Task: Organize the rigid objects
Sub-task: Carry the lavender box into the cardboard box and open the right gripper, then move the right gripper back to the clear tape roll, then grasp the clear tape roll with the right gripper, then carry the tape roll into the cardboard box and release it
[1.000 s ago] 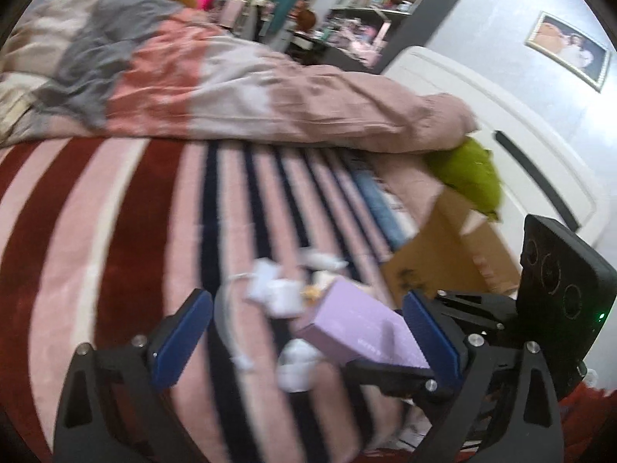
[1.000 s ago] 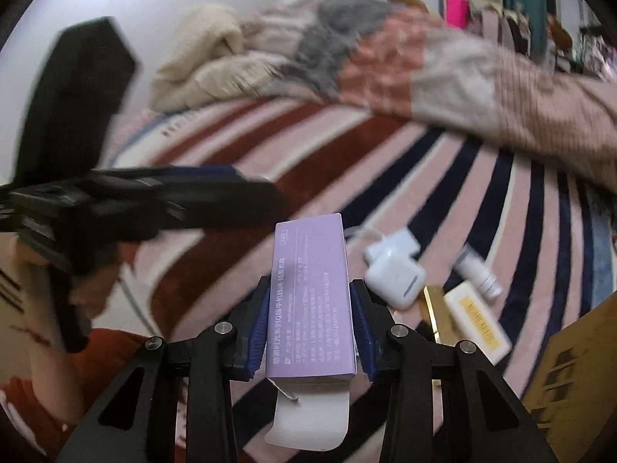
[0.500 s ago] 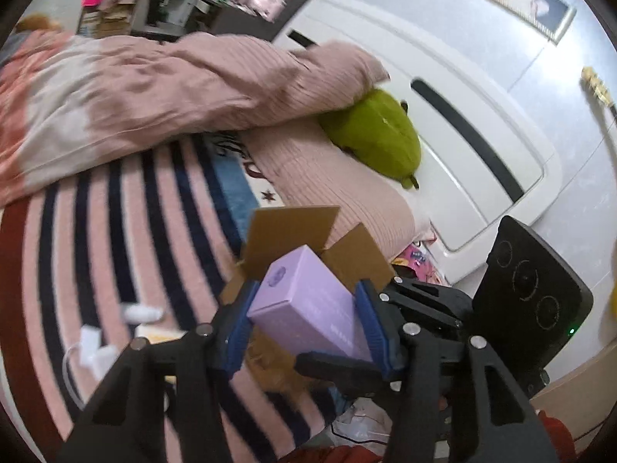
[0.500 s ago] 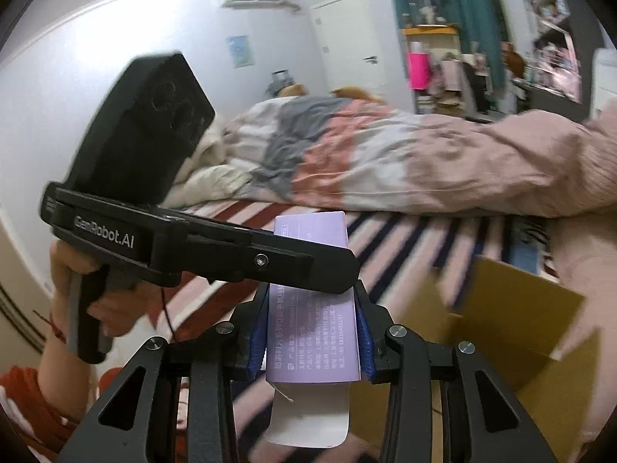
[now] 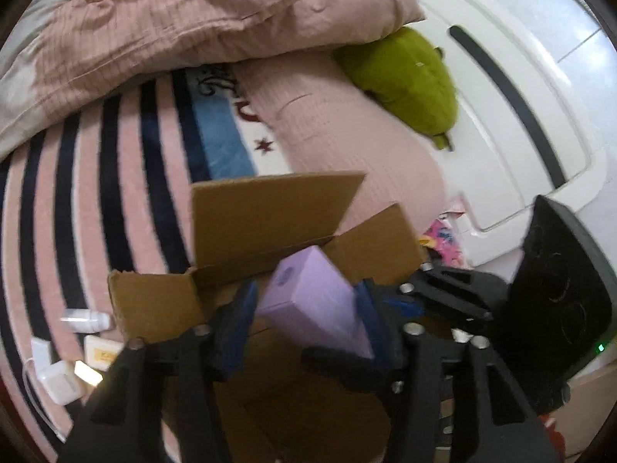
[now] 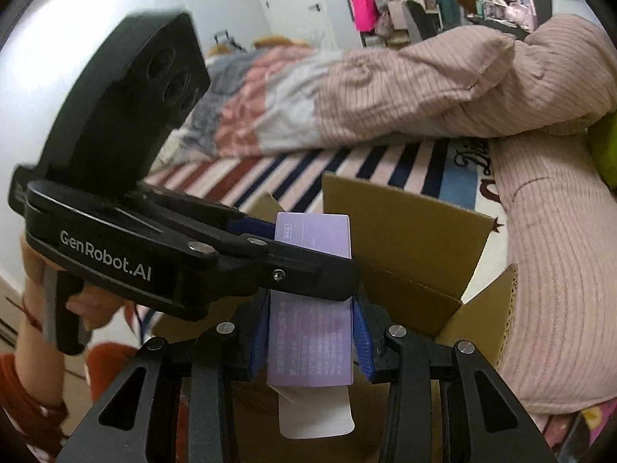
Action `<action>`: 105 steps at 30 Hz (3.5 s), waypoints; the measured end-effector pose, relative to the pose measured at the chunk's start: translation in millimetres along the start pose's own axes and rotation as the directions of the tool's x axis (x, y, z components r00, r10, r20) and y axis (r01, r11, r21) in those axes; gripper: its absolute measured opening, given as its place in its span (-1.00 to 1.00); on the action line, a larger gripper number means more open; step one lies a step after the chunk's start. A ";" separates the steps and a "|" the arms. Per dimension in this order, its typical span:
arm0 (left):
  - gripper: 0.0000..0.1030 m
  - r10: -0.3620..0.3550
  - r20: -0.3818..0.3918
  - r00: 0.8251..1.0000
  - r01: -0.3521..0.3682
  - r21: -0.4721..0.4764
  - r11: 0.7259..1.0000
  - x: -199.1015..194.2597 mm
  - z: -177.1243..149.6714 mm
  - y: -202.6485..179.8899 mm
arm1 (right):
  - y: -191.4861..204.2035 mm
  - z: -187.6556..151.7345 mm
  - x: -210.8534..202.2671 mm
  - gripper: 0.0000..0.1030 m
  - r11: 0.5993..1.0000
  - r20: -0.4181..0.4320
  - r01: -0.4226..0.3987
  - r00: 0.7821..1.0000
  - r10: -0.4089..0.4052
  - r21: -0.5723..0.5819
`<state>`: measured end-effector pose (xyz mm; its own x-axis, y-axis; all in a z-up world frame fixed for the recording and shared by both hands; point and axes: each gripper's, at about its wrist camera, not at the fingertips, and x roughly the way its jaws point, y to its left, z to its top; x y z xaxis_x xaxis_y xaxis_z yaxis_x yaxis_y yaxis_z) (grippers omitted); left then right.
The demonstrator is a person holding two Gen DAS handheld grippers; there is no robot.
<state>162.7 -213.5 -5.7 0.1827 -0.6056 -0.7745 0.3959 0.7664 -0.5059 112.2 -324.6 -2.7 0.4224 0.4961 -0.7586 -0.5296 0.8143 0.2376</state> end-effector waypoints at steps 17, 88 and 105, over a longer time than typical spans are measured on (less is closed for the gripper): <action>0.54 0.287 0.319 0.903 -0.297 -0.019 0.955 -146.9 -84.4 48.3 | 83.9 1.7 -15.5 1.00 0.977 0.148 0.118 0.985 -0.092 -0.180; -0.50 0.010 0.059 0.998 -0.018 0.143 0.990 -16.5 -30.1 -27.4 | 30.4 -26.2 -9.5 -0.29 0.998 0.185 0.064 0.981 -0.059 -0.021; 0.35 0.105 0.122 0.987 -0.121 0.134 0.984 -45.4 -38.1 -18.1 | 29.8 -32.0 -0.6 0.00 0.990 0.067 0.131 0.990 -0.127 -0.047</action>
<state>113.0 -191.7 24.2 0.3316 -0.5434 -0.7712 0.4878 0.7985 -0.3529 72.6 -310.3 -14.5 0.5350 0.4075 -0.7401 -0.5039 0.8570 0.1076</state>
